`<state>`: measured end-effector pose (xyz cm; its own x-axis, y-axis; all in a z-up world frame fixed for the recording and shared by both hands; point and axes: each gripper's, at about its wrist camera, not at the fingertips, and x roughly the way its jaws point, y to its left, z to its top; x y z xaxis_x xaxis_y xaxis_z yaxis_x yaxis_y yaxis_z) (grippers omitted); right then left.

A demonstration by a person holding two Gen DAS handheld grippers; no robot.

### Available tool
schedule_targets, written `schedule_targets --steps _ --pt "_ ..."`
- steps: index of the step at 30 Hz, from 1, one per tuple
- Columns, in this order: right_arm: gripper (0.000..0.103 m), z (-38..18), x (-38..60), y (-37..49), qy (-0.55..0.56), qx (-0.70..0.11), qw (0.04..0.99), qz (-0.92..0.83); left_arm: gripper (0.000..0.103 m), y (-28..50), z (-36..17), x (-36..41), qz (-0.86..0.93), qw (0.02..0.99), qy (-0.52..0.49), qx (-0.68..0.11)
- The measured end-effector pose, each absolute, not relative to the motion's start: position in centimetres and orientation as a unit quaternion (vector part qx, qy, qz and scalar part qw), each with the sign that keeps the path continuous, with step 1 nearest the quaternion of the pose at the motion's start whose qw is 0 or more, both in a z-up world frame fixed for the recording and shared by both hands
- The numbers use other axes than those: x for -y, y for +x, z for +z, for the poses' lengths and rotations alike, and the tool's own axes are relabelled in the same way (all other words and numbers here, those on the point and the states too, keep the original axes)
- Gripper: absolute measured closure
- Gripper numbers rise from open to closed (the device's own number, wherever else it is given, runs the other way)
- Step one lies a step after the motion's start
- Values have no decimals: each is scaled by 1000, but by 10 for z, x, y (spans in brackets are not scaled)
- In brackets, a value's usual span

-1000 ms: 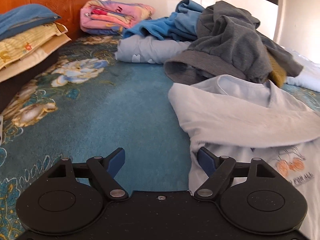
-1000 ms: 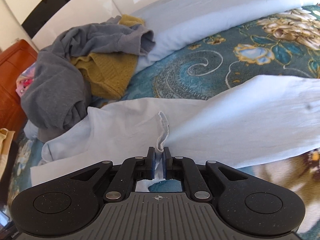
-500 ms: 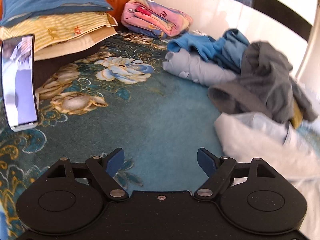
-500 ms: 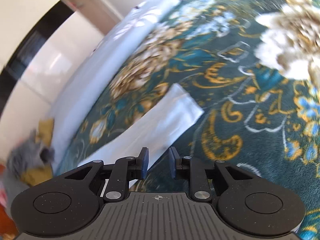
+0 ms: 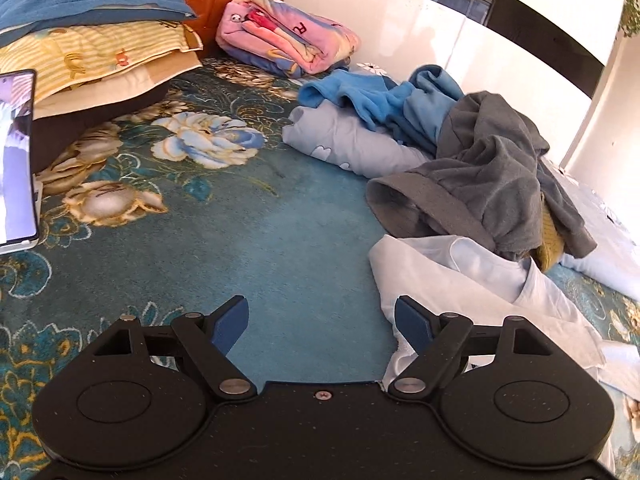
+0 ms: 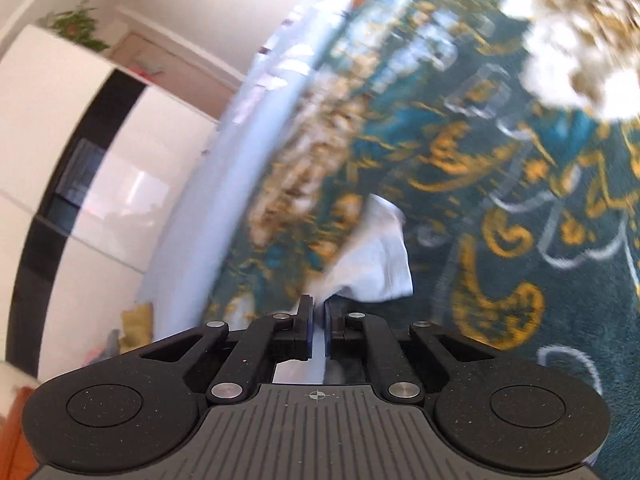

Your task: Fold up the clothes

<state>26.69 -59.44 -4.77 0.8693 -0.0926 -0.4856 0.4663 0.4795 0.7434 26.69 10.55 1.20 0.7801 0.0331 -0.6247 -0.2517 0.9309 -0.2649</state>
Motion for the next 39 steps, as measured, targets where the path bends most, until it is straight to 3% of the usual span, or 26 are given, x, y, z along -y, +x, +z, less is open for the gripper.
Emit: schedule_targets --steps 10,21,30,31,33,39 --pt "99 41 422 348 309 -246 917 45 24 253 18 -127 55 926 -193 -321" --pt "99 -22 202 367 182 -399 879 189 23 235 14 -139 21 918 -201 -342" --pt "93 -27 194 348 143 -419 876 193 21 244 15 -116 -19 922 -191 -337" --pt "91 -24 199 343 139 -413 877 200 21 247 17 -111 -27 923 -188 -336" --pt "77 -18 211 329 131 -402 880 217 19 254 18 -95 -50 925 -176 -333" --pt "74 -8 280 286 162 -382 896 157 19 288 15 -21 -135 922 -116 -343"
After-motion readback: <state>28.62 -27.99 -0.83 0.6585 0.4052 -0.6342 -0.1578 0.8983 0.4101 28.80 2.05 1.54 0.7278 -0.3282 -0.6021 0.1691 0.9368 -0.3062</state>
